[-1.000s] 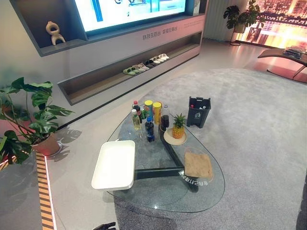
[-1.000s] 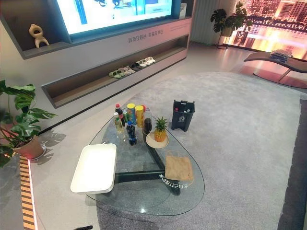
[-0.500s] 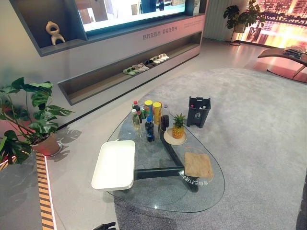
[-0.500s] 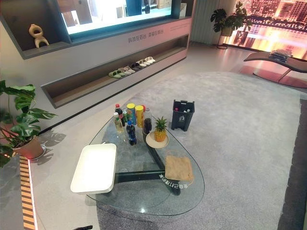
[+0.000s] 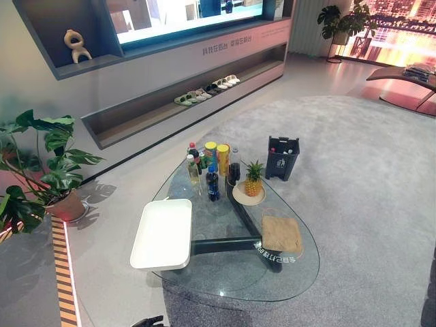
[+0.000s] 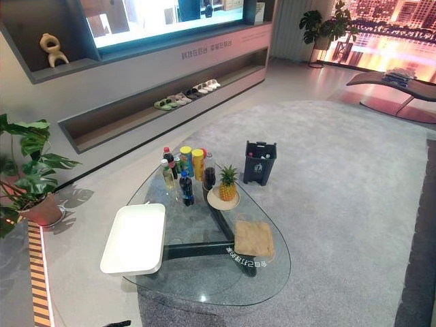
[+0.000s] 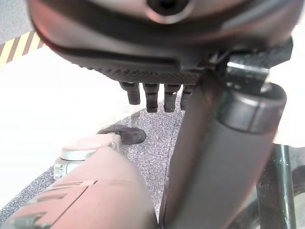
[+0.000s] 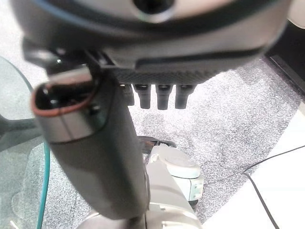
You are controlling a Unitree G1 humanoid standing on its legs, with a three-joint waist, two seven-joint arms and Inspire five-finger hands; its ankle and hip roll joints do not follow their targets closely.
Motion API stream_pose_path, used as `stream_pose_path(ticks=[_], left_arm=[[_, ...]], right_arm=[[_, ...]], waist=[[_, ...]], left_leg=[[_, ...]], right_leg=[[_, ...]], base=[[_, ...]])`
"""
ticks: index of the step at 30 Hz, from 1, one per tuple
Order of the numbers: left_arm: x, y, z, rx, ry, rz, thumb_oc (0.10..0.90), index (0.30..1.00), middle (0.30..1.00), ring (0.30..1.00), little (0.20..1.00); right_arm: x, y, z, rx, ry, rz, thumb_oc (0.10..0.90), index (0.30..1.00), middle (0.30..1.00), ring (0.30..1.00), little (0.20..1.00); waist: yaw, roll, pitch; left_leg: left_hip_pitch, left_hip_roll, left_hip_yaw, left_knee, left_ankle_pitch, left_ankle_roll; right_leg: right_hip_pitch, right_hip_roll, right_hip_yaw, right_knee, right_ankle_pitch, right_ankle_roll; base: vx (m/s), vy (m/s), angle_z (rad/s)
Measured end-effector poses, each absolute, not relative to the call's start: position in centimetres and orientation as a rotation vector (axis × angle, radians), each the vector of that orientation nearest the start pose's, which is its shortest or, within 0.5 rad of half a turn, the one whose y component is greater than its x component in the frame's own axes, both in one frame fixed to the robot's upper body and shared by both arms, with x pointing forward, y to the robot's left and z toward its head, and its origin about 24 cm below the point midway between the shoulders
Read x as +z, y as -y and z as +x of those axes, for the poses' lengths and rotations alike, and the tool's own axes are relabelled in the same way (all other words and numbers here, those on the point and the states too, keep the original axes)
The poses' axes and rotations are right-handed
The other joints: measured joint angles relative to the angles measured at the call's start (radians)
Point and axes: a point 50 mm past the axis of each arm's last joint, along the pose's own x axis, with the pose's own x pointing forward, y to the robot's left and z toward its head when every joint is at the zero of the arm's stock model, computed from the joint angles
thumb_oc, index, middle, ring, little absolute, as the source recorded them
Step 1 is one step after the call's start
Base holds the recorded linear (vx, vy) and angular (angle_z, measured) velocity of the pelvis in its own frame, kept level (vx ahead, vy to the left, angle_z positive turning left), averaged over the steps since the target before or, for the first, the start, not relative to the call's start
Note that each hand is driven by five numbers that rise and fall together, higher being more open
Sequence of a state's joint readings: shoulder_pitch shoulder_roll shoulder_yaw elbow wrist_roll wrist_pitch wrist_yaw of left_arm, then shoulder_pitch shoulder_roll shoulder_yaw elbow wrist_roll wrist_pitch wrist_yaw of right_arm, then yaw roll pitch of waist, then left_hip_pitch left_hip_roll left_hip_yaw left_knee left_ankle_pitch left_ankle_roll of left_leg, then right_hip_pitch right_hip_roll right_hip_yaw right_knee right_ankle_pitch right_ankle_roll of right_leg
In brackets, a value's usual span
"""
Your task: Wipe the table with a cloth and put it in the basket.
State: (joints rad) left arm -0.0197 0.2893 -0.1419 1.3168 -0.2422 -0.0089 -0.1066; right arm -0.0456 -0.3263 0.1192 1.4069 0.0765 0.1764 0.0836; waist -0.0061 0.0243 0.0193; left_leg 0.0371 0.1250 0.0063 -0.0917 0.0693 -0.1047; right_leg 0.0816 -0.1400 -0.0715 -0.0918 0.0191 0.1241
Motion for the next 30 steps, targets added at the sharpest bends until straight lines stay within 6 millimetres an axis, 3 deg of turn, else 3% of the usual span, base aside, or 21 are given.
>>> stream_pose_path(ticks=[4, 11, 17, 21, 25, 30], left_arm=[[-15.8, -25.1, 8.9, 0.156, -1.242, 0.049, 0.800, 0.900, 0.900, 0.900, 0.900], [-13.6, -24.8, 16.3, 0.206, -1.043, -0.001, 0.800, 0.900, 0.900, 0.900, 0.900], [-11.5, -24.4, 20.8, 0.214, -0.880, -0.063, 0.800, 0.900, 0.900, 0.900, 0.900], [-9.6, -24.2, 23.7, 0.208, -0.778, -0.082, 0.800, 0.900, 0.900, 0.900, 0.900], [-7.8, -24.3, 26.1, 0.194, -0.707, -0.042, 0.800, 0.900, 0.900, 0.900, 0.900], [-7.2, -24.3, 26.8, 0.195, -0.673, -0.052, 0.800, 0.900, 0.900, 0.900, 0.900]], right_arm=[[-15.6, 27.7, 6.0, -0.143, -1.516, -0.238, 0.800, 0.900, 0.900, 0.900, 0.900], [-13.9, 27.8, 13.4, -0.176, -1.330, -0.260, 0.800, 0.900, 0.900, 0.900, 0.900], [-12.2, 28.4, 17.2, -0.214, -1.210, -0.265, 0.800, 0.900, 0.900, 0.900, 0.900], [-10.9, 28.5, 19.6, -0.230, -1.135, -0.267, 0.800, 0.900, 0.900, 0.900, 0.900], [-9.3, 28.1, 22.6, -0.245, -1.043, -0.244, 0.800, 0.900, 0.900, 0.900, 0.900], [-7.9, 27.8, 24.8, -0.263, -0.964, -0.240, 0.800, 0.900, 0.900, 0.900, 0.900]], waist=[[0.000, 0.008, 0.024], [-0.017, 0.029, 0.229], [-0.026, 0.048, 0.336], [-0.027, 0.054, 0.405], [-0.026, 0.051, 0.440], [-0.024, 0.050, 0.453]], left_leg=[[-0.057, -0.001, 0.002, 0.007, 0.012, -0.004], [-0.212, -0.007, -0.005, 0.008, 0.080, -0.004], [-0.290, -0.006, -0.010, 0.008, 0.093, -0.001], [-0.356, -0.007, -0.012, 0.042, 0.099, -0.004], [-0.427, -0.009, -0.016, 0.089, 0.096, -0.003], [-0.494, -0.018, -0.026, 0.179, 0.065, -0.006]], right_leg=[[-0.061, 0.000, 0.006, 0.001, 0.021, -0.001], [-0.213, 0.001, 0.025, 0.008, 0.085, 0.003], [-0.302, 0.003, 0.028, 0.026, 0.099, 0.005], [-0.374, 0.003, 0.032, 0.074, 0.096, 0.008], [-0.461, 0.003, 0.041, 0.153, 0.070, 0.006], [-0.556, -0.003, 0.054, 0.302, 0.002, 0.002]], base=[[-0.20, 0.007, -0.03], [-0.21, -0.008, -0.03], [-0.14, -0.030, -0.01], [-0.15, -0.029, -0.01], [-0.12, -0.037, 0.00], [-0.07, -0.042, 0.03]])
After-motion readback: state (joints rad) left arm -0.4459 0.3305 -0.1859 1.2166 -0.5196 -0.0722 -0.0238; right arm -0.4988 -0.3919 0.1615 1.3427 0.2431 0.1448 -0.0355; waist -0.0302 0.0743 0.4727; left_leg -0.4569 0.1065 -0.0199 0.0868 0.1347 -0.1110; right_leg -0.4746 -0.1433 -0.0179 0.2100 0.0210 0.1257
